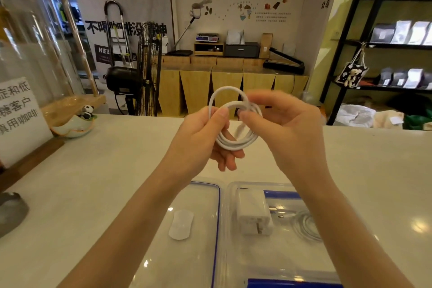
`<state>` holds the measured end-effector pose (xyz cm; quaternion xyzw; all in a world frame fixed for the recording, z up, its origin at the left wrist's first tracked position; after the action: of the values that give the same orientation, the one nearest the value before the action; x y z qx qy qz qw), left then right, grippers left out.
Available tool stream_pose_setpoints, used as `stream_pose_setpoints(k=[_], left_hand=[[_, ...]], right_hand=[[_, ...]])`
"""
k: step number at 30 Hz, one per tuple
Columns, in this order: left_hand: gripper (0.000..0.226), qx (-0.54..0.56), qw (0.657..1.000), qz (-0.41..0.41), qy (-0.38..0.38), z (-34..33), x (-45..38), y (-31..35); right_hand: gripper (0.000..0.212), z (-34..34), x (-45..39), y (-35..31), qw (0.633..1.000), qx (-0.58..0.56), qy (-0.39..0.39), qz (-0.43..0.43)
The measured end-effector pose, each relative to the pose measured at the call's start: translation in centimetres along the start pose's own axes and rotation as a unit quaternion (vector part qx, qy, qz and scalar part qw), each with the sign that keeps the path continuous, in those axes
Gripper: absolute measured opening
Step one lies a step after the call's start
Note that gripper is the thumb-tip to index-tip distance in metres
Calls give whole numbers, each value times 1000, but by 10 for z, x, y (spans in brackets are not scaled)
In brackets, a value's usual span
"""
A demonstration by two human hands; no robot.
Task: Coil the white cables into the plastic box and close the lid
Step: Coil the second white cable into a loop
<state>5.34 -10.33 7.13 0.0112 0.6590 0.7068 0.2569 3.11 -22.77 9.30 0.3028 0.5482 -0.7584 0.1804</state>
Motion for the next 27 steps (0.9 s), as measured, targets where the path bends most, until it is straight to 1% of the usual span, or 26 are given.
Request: stream_pose_setpoints(k=[2, 3, 5, 6, 8, 11, 12, 15, 17, 21, 24, 25, 27], left_hand=[[28, 9, 1000, -11, -6, -2, 1, 1], [28, 14, 1000, -15, -9, -2, 1, 2], [28, 16, 1000, -18, -17, -1, 2, 5], [28, 13, 1000, -14, -22, -1, 2, 5], [28, 8, 999, 9, -31, -1, 3, 6], [29, 24, 997, 48, -48, 1, 4, 6], [30, 35, 996, 56, -55, 2, 5, 6], [29, 70, 992, 70, -76, 7, 7, 10], [26, 79, 989, 81, -94, 13, 7, 12], [27, 58, 984, 118, -124, 17, 7, 8], [29, 54, 978, 143, -144, 6, 8, 2], [31, 40, 977, 151, -147, 0, 8, -1], [34, -22, 975, 165, -145, -12, 7, -10]], right_hand=[[45, -1, 0, 0, 998, -44, -31, -19], [46, -4, 0, -1, 996, -48, -69, -20], [37, -9, 1, -2, 988, -27, -154, -10], [32, -10, 1, -2, 984, -19, -176, -9], [26, -9, 1, 1, 982, -16, -186, -23], [20, -10, 1, 3, 980, -22, -186, -71], [20, -9, 1, 4, 978, -41, -181, -91], [31, -1, -3, 7, 965, -106, -180, -159], [32, 9, -4, 11, 960, -101, -183, -183], [29, 21, 4, 16, 952, -97, -208, -203], [28, 31, 13, 19, 947, -84, -226, -214], [28, 36, 16, 21, 946, -73, -227, -217], [29, 47, 25, 27, 944, -38, -231, -232]])
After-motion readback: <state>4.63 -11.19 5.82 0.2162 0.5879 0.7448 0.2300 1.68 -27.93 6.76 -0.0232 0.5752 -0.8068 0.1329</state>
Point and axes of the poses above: each hand's wrist, its own x-axis away from the middle knuckle, its own z-axis out of the back of the hand, y = z × x, the point moved 5 cm from there along -x, towards the middle knuckle, and after that the axes turned 3 degrees about -y, right-handed, at the moved point
